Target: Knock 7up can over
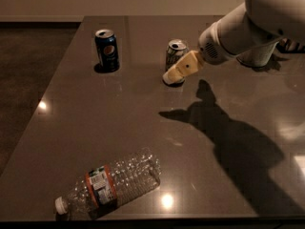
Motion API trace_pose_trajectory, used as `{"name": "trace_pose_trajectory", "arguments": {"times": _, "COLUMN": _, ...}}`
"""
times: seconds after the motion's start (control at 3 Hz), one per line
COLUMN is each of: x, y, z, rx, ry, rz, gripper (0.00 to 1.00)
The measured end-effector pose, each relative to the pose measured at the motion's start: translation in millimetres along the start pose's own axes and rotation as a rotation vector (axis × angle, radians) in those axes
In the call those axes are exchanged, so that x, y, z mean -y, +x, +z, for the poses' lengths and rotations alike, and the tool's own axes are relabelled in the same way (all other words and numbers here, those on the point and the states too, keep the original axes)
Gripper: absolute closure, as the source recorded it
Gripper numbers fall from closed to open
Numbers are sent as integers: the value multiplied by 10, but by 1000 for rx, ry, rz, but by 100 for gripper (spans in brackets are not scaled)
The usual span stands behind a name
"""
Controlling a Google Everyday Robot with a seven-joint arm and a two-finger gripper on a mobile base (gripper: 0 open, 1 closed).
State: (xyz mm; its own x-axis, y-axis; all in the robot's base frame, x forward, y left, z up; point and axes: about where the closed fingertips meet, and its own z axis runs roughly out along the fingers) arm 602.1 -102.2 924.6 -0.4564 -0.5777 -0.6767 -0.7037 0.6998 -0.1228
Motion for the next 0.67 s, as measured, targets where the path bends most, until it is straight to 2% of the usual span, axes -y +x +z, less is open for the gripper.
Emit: {"name": "trace_pose_trajectory", "arguments": {"times": 0.67, "x": 82, "y": -161, "z": 541, "rx": 59, "ry": -30, "rz": 1, "gripper": 0}}
